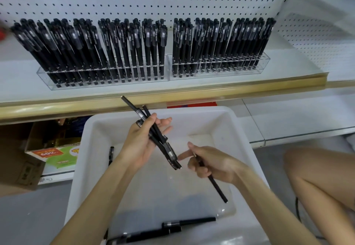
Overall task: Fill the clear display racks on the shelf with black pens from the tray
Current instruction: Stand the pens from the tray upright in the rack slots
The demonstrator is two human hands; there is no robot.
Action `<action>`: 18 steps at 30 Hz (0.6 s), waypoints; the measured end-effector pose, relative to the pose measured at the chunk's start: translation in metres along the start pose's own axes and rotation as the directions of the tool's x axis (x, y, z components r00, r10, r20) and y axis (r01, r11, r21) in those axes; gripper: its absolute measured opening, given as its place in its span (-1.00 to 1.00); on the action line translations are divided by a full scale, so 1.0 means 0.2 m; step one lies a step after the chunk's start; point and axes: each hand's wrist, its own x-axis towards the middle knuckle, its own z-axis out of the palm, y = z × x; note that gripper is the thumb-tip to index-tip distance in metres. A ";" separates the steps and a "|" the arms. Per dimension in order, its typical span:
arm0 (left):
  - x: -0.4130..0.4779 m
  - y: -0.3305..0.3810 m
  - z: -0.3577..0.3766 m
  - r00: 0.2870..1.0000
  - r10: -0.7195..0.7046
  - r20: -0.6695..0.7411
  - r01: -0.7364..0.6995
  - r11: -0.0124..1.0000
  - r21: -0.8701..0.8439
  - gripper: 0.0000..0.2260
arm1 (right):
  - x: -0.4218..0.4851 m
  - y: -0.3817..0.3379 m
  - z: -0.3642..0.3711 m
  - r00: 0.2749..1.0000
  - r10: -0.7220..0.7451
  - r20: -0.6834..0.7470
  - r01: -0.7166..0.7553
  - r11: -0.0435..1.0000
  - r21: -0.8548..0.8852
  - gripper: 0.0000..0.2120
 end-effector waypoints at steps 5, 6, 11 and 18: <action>-0.03 0.02 0.01 0.996 -0.070 0.054 0.065 0.994 0.090 -0.87 | -0.05 -0.05 -0.10 0.977 -0.154 -0.149 0.171 0.979 0.107 -0.71; -0.04 0.01 0.02 0.995 -0.079 0.068 0.072 0.993 0.092 -0.87 | -0.06 -0.07 -0.10 0.968 -0.191 -0.161 0.207 0.974 0.087 -0.73; -0.06 0.02 0.06 0.982 -0.090 0.164 0.073 0.991 0.108 -0.86 | -0.13 -0.18 -0.12 0.925 -0.317 -0.209 0.252 0.924 -0.287 -0.78; -0.05 0.13 0.13 0.947 -0.050 0.316 -0.022 0.975 0.221 -0.73 | -0.22 -0.42 -0.15 0.770 -0.603 -0.207 0.478 0.761 -0.439 -0.86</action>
